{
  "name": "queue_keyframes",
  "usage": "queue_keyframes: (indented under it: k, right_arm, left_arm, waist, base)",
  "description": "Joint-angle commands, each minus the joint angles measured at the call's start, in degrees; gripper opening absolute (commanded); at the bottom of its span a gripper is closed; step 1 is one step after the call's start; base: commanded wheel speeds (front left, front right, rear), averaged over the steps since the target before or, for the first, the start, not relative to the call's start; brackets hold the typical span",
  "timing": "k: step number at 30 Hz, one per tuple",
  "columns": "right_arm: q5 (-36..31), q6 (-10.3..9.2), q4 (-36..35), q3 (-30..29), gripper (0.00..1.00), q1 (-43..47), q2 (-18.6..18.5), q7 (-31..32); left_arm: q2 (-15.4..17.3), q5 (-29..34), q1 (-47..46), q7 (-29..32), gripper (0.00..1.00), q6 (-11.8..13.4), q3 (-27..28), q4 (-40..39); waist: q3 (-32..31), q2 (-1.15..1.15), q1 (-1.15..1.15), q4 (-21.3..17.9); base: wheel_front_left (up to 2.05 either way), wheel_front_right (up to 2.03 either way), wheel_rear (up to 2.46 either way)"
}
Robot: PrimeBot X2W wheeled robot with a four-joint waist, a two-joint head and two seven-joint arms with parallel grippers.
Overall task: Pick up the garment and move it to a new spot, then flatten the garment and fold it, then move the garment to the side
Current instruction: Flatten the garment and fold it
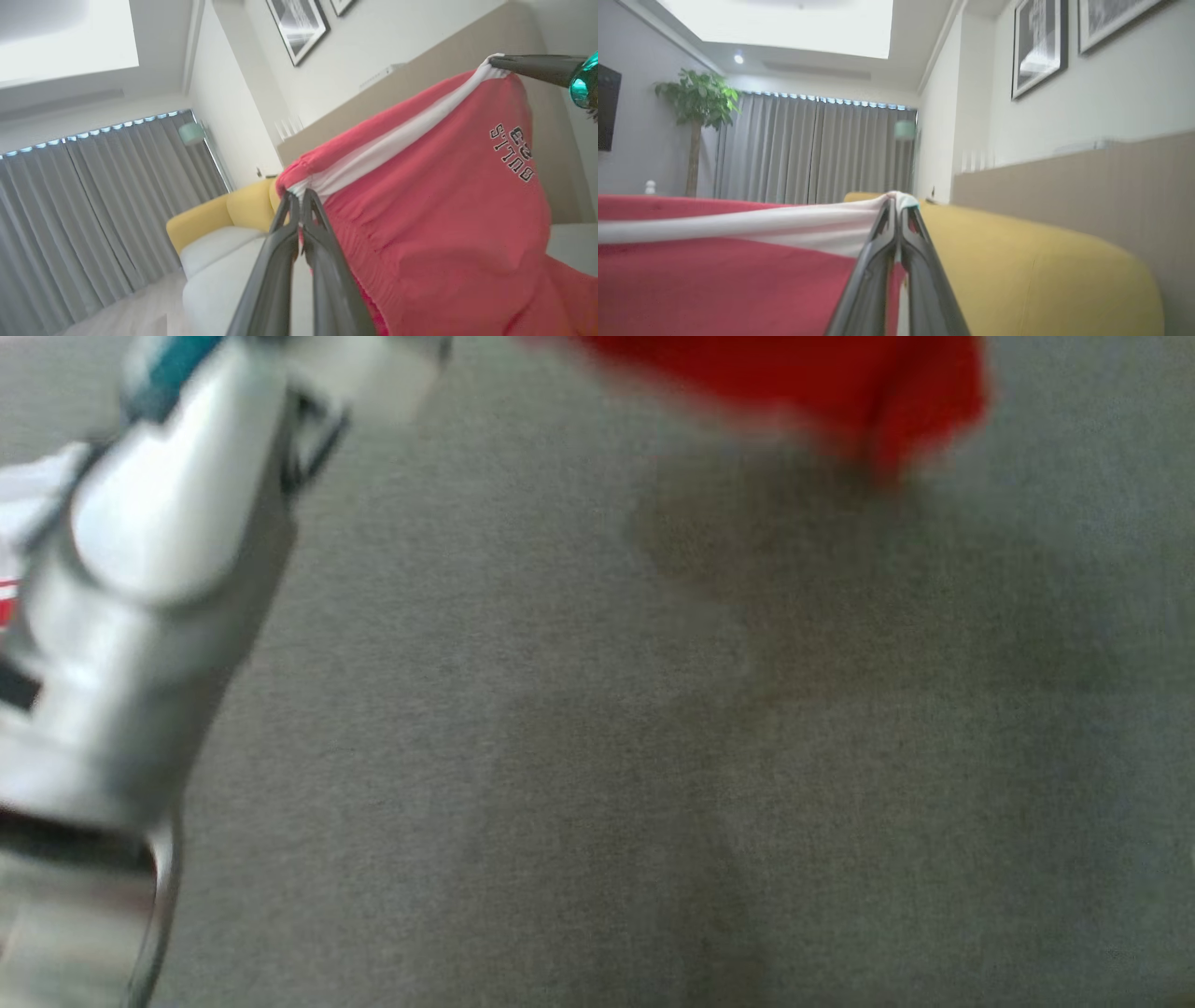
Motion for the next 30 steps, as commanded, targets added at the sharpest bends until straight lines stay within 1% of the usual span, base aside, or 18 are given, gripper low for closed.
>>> queue_keyframes:
  k: [1, 3, 5, 8, 12, 16, 20, 25, 29, 30]
  right_arm:
    - [-0.74, 0.37, -3.35, -0.41, 0.0, -2.04, -0.71, -0.29]
    - [-1.69, 0.37, -6.41, -1.48, 0.0, -3.62, -1.2, -0.29]
    - [-2.24, 0.37, -9.2, -2.65, 0.0, -3.93, -1.35, -0.29]
    - [-2.52, 0.37, -12.0, -3.31, 0.0, -0.43, -0.64, -0.29]
    - [-1.78, 0.37, -13.17, -2.21, 0.0, 9.95, 0.37, -0.29]
    - [-0.62, 0.37, -15.82, -2.64, 0.0, 21.47, 2.19, -0.29]
    - [-0.08, 0.37, -19.36, -3.8, 0.0, 31.51, 4.31, -0.29]
    - [-0.12, 0.37, -24.92, -6.1, 0.0, 43.94, 6.64, -0.29]
    - [0.18, 0.37, -29.78, -8.87, 0.0, 53.98, 8.5, -0.03]
    - [0.18, 0.37, -29.78, -8.87, 0.0, 53.98, 8.5, -0.03]
  left_arm:
    - [1.44, 0.51, -3.39, -0.37, 0.0, 0.72, 2.77, -0.62]
    - [0.3, 1.02, -6.22, -0.64, 0.0, 0.95, 3.1, 0.38]
    - [-0.31, 1.28, -6.99, -0.72, 0.0, 1.28, 3.78, -0.28]
    - [-0.05, 1.12, -3.15, -0.75, 0.0, 0.98, 4.12, -2.2]
    - [1.56, 1.43, 6.78, -0.76, 0.0, 0.45, 2.97, -4.42]
    - [2.44, 1.52, 19.63, -0.77, 0.0, 0.54, 1.92, -6.91]
    - [2.18, 0.11, 33.26, -0.77, 0.0, 1.2, 2.34, -9.3]
    - [1.02, -1.6, 47.84, -0.77, 0.0, 1.65, 2.65, -11.89]
    - [0.43, -2.2, 56.24, -0.77, 0.0, 1.75, 2.08, -14.45]
    - [0.43, -2.2, 56.24, -0.77, 0.0, 1.75, 2.08, -14.45]
  waist:
    - [1.91, 0.0, -0.02, -1.6]
    - [2.36, 0.0, -0.02, -2.19]
    - [2.47, 0.0, -0.02, -2.75]
    - [2.0, 0.0, -0.02, -3.5]
    - [1.11, 0.0, -0.02, -4.0]
    - [0.17, 0.0, -0.02, -4.43]
    - [-1.61, 0.0, -0.02, -4.97]
    - [-4.76, 0.0, -0.02, -5.36]
    - [-6.44, 0.0, -0.02, -5.09]
    - [-6.44, 0.0, -0.02, -5.09]
  base:
    - [0.0, 0.0, 0.0]
    - [0.0, 0.0, 0.0]
    - [0.0, 0.0, 0.0]
    - [0.0, 0.0, 0.0]
    - [0.0, 0.0, 0.0]
    - [0.0, 0.0, 0.0]
    - [0.0, 0.0, 0.0]
    - [0.0, 0.0, 0.0]
    - [0.0, 0.0, 0.0]
    - [0.0, 0.0, 0.0]
